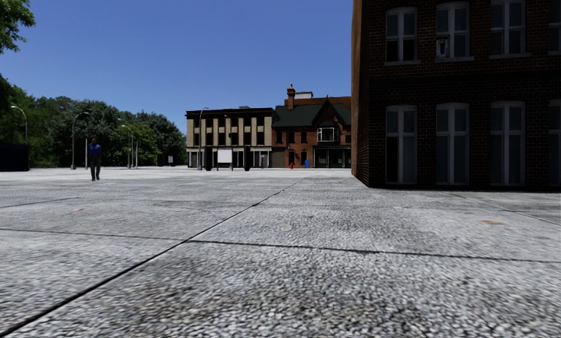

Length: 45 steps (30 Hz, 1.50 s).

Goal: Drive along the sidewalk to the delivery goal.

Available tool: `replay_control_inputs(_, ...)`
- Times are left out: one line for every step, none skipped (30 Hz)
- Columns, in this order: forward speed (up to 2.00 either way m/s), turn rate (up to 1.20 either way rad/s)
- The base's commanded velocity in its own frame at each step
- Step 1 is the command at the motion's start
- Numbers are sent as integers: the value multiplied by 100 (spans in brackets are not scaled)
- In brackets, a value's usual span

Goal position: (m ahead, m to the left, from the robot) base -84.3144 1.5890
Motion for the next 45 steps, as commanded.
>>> replay_control_inputs(80,28)
replay_control_inputs(90,34)
replay_control_inputs(93,39)
replay_control_inputs(93,42)
replay_control_inputs(93,44)
replay_control_inputs(93,44)
replay_control_inputs(93,46)
replay_control_inputs(93,48)
replay_control_inputs(93,51)
replay_control_inputs(93,52)
replay_control_inputs(93,52)
replay_control_inputs(93,52)
replay_control_inputs(93,52)
replay_control_inputs(93,52)
replay_control_inputs(93,52)
replay_control_inputs(95,52)
replay_control_inputs(95,52)
replay_control_inputs(97,52)
replay_control_inputs(97,52)
replay_control_inputs(100,52)
replay_control_inputs(104,52)
replay_control_inputs(104,52)
replay_control_inputs(107,52)
replay_control_inputs(112,52)
replay_control_inputs(116,52)
replay_control_inputs(118,52)
replay_control_inputs(118,52)
replay_control_inputs(119,52)
replay_control_inputs(119,52)
replay_control_inputs(121,52)
replay_control_inputs(121,52)
replay_control_inputs(123,52)
replay_control_inputs(125,52)
replay_control_inputs(125,52)
replay_control_inputs(125,52)
replay_control_inputs(126,52)
replay_control_inputs(128,52)
replay_control_inputs(129,54)
replay_control_inputs(129,56)
replay_control_inputs(129,56)
replay_control_inputs(129,57)
replay_control_inputs(130,59)
replay_control_inputs(130,60)
replay_control_inputs(130,60)
replay_control_inputs(130,60)
